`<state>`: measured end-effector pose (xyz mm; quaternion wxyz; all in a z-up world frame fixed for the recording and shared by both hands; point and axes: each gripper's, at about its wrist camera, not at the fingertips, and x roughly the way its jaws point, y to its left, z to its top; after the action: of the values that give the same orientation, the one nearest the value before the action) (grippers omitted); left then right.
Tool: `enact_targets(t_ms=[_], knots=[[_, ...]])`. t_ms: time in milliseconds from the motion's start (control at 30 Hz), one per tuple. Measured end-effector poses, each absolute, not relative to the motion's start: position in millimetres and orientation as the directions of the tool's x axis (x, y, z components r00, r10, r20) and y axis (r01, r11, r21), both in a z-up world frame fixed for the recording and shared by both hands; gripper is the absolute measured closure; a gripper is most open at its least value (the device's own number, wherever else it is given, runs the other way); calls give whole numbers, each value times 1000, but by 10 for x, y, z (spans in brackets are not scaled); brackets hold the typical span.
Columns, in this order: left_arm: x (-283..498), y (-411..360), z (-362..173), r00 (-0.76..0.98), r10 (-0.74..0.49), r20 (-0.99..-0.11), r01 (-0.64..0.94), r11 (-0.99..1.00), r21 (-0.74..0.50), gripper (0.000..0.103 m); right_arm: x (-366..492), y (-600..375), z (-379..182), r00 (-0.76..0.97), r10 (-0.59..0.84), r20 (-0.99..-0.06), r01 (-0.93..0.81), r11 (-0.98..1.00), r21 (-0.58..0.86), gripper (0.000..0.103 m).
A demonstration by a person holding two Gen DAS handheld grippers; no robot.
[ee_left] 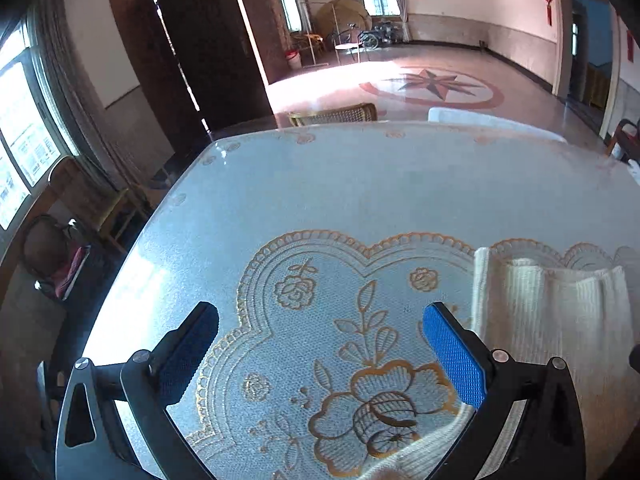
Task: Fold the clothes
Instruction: 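Grasp the ribbed sleeve cuff with the right gripper and lift it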
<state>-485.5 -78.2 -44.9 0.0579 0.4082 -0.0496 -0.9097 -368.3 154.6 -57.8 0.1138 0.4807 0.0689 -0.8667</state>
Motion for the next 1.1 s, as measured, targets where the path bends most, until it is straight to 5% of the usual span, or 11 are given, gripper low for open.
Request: enact_targets(t_ms=[100,233,333,567,667,900,1100], knots=[[-4655,-512,-463,-685,-30,-728,-95,-987,130,0,-3822,1417,-504,-522,-181,-834,305,-952,15,39],[-4483,-123,-719,-700,-74,-710,-255,-903,346,0,-3974,1121,-692,-459,-133,-879,369,-928,-52,41],[-4553,-82,-807,-745,-99,-660,-233,-888,396,0,-4115,1106,-786,-464,-107,-879,325,-944,-57,37],[-4930,-169,-810,-715,-136,-685,-178,-913,368,0,-4493,1144,-814,-490,-79,-868,215,-976,-33,21],[-4832,-236,-799,-684,-122,-719,-169,-933,318,0,-4484,1189,-749,-472,-105,-875,218,-976,0,30],[-4220,-235,-617,-634,-24,-773,-191,-964,186,0,-3701,1904,-214,-503,-313,-805,146,-950,278,31],[-3075,76,-684,-554,112,-825,-308,-948,78,0,-2814,3215,63,-525,-213,-824,-56,-957,283,31]])
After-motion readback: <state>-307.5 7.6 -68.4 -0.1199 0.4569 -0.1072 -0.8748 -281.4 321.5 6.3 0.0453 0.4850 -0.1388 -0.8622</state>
